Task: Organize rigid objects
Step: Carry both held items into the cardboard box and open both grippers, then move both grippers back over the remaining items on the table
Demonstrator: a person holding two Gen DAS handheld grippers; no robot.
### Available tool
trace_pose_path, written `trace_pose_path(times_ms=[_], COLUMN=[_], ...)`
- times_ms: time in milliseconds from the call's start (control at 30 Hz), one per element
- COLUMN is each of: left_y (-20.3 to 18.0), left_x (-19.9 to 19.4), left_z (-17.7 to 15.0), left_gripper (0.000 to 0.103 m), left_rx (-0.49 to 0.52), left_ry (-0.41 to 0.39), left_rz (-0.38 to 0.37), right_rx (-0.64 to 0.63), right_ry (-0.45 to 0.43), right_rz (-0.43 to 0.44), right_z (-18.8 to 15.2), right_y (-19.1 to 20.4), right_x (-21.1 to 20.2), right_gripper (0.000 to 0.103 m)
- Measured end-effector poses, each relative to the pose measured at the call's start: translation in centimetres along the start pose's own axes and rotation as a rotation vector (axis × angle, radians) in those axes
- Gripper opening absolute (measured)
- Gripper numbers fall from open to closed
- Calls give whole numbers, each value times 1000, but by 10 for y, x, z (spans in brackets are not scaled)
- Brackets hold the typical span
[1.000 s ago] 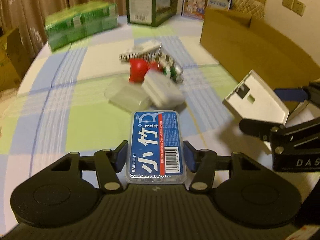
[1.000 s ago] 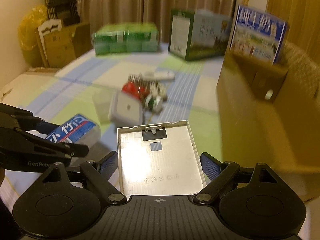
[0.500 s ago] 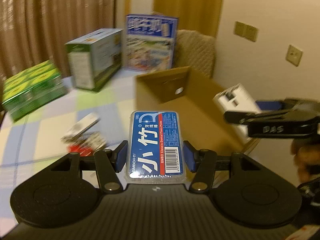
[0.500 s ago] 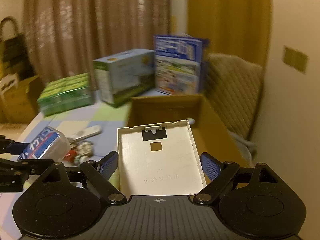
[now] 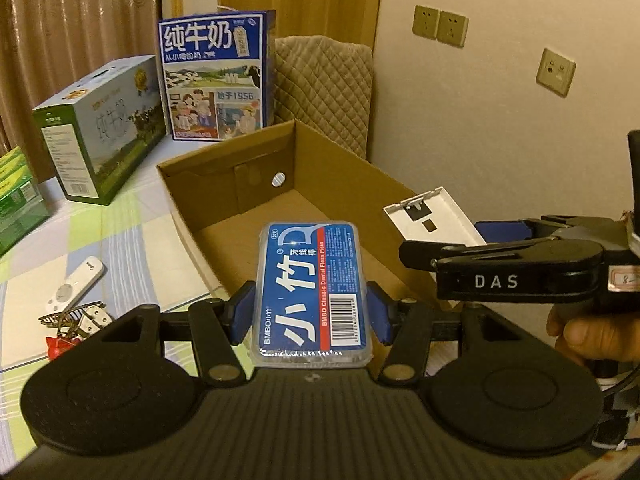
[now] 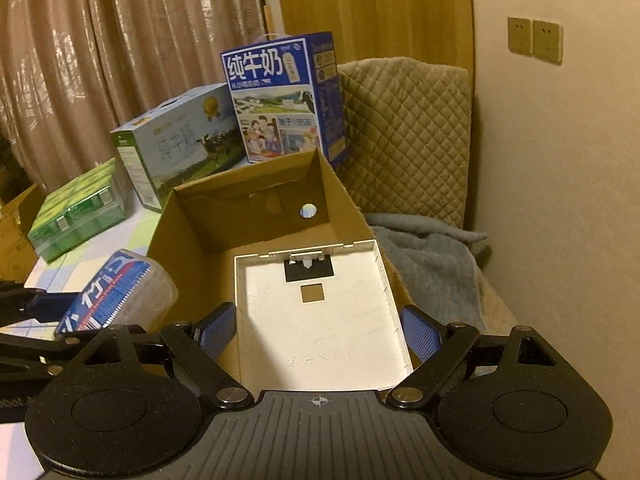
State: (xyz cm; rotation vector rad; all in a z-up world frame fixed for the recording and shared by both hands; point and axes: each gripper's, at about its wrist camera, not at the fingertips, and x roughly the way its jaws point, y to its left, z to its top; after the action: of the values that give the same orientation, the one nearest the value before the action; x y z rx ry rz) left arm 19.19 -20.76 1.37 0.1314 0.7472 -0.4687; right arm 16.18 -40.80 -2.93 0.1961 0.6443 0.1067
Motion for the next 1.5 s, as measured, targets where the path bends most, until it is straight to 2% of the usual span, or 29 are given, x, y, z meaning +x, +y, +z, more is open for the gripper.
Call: trace_pose_path(times_ms=[100,167,200,400,667,867,1133,1300,1500], left_y=[-1,0,1,20,50,62,79,94,113], left_x=[8,7,5,-24,-60,-74,-93,-112,-138], left_z=[1,2,2,-6,-34,-49,-72,-91,-117], left_gripper=[53,64,65,65,65,65,65,65,65], left_rx=[-3,-2,-1,-54,-146,-179,-209,-237,-246], left_ry=[1,-8,-20,-64,-69,-72,-69,-70,-67], left_rz=[3,12,23,66,115,131,163,206,270], right_rx=[11,17,21,18,6,-30,1,31,19], right_ry=[3,3,4,5,16,30,-25,-62,-102], right_rz=[4,4,6,15,4,-1,-7,45,149], right_z=[1,2,3,1,-1,-4,-2,-3,-15], right_y=[-3,-4,-4,0,8,15,16,27,67], right_x=[2,3,3,4,11,17,-6,-34,-67], right_gripper=[85,85,85,85,85,86,89,89,89])
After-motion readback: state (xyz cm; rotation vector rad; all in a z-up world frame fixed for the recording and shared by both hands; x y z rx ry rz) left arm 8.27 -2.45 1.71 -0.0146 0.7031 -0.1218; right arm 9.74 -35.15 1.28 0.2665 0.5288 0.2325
